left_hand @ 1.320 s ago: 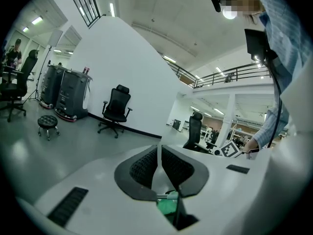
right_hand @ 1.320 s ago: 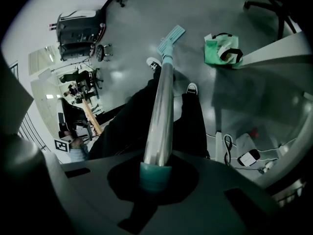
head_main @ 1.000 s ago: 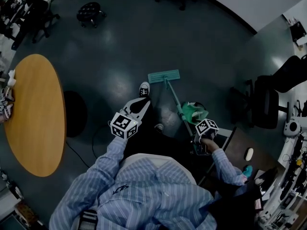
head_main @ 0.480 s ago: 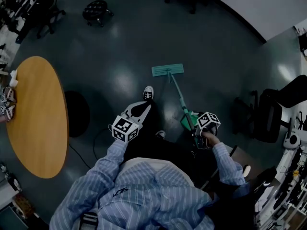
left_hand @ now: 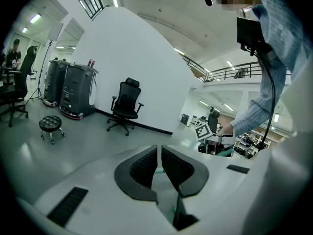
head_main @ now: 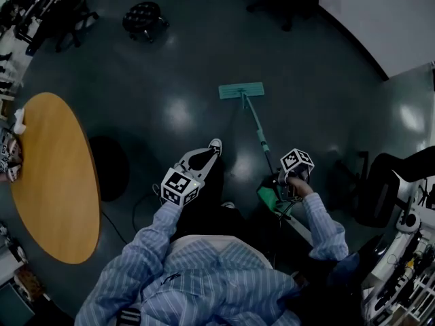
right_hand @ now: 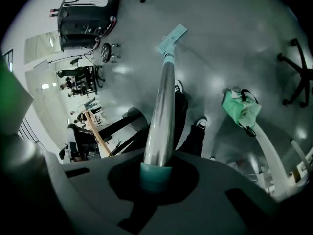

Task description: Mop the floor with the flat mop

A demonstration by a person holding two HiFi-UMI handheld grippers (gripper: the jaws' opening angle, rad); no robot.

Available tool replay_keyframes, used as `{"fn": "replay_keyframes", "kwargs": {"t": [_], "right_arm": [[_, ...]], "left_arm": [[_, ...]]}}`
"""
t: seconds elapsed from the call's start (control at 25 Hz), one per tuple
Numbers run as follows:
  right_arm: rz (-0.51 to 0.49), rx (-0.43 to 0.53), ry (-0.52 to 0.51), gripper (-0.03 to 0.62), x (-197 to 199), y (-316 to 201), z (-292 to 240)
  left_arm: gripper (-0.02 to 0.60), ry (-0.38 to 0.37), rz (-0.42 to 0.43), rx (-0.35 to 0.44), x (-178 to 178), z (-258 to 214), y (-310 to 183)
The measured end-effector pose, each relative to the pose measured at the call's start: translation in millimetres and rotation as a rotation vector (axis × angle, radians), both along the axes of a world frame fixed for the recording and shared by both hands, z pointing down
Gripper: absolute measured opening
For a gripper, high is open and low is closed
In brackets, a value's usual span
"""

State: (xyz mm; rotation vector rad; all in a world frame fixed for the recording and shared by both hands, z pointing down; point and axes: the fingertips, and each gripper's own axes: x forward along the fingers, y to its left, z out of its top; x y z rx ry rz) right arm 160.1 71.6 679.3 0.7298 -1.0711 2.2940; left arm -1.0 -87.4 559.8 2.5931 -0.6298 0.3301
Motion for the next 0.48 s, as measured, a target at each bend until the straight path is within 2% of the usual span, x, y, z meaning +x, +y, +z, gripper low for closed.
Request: {"fn": "replay_keyframes", "kwargs": {"t": [0.16,0.48], "right_arm": [[-0.024,0.001,0.008,0.009,13.8,-73.3,2.6],[-0.018,0.04,0.015,0.008,21.4,-244.0,27.0]], "left_arm": [[0.029,-0.008,-0.018,-0.005,4.5,-0.4,-43.3],[0.028,-0.035,-0.092,-0.06,-15.2,30.6,-135.8]]}}
